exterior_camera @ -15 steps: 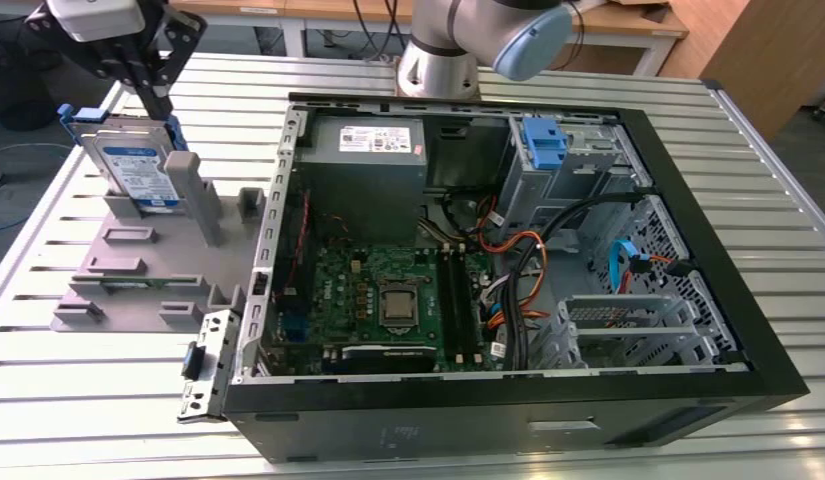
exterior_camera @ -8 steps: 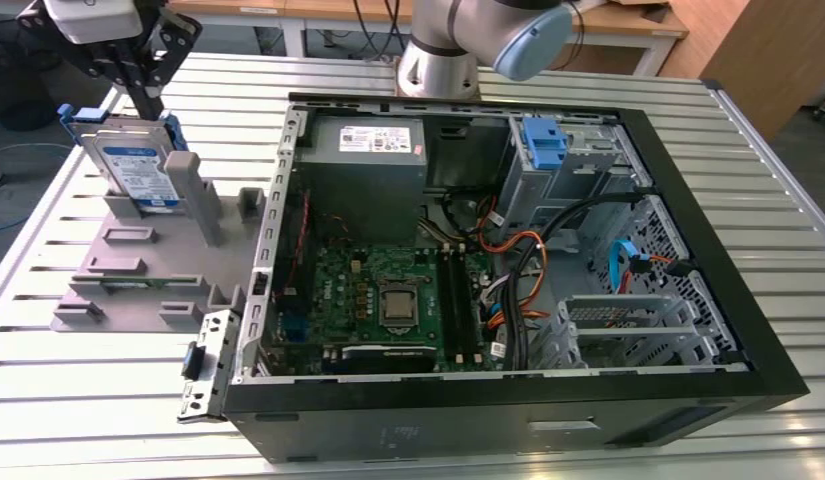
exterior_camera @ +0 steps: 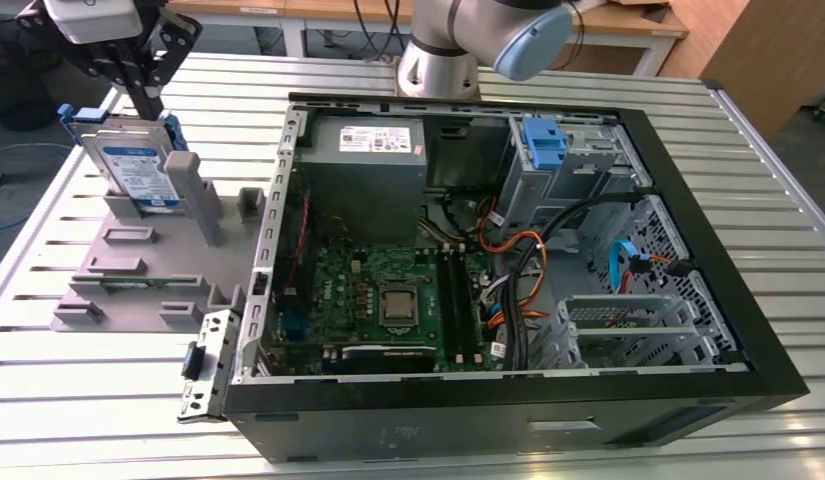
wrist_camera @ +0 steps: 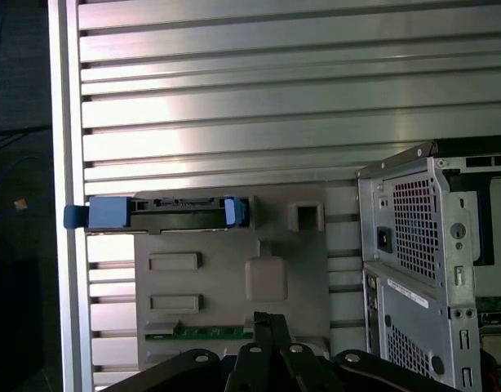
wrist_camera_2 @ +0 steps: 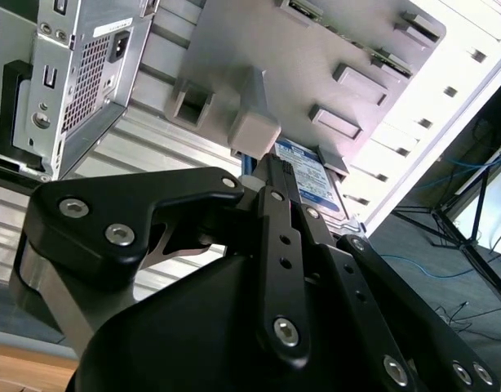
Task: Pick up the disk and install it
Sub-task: 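Reach for the disk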
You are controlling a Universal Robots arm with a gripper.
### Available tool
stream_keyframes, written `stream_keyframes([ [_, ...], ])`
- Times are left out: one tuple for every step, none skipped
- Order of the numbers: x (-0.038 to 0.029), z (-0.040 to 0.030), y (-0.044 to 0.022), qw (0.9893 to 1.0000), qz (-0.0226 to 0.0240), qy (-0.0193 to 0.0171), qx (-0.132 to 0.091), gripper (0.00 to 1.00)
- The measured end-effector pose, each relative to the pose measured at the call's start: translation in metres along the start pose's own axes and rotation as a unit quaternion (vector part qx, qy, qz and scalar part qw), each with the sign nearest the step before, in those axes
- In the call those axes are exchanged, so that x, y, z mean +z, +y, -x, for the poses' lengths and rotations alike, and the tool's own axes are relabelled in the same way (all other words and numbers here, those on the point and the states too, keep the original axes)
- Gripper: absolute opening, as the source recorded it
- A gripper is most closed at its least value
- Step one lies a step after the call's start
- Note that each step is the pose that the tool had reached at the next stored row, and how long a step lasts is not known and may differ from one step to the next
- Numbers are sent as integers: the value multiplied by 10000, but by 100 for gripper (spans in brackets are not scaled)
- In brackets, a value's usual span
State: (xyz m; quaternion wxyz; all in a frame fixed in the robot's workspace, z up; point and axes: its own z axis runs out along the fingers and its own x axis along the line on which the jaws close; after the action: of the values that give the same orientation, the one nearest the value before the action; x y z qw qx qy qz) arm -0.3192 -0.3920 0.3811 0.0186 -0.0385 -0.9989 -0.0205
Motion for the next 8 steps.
stream_keyframes([
  [0,-3,0,10000,0,0,0,11],
  [1,-8,-1,10000,0,0,0,11],
  [1,-14,-1,10000,0,0,0,11],
  [2,-21,-1,10000,0,0,0,11],
  [3,-29,-2,10000,0,0,0,11],
  [3,-38,-3,10000,0,0,0,11],
  [4,-48,-4,10000,0,0,0,11],
  [5,-59,-4,10000,0,0,0,11],
])
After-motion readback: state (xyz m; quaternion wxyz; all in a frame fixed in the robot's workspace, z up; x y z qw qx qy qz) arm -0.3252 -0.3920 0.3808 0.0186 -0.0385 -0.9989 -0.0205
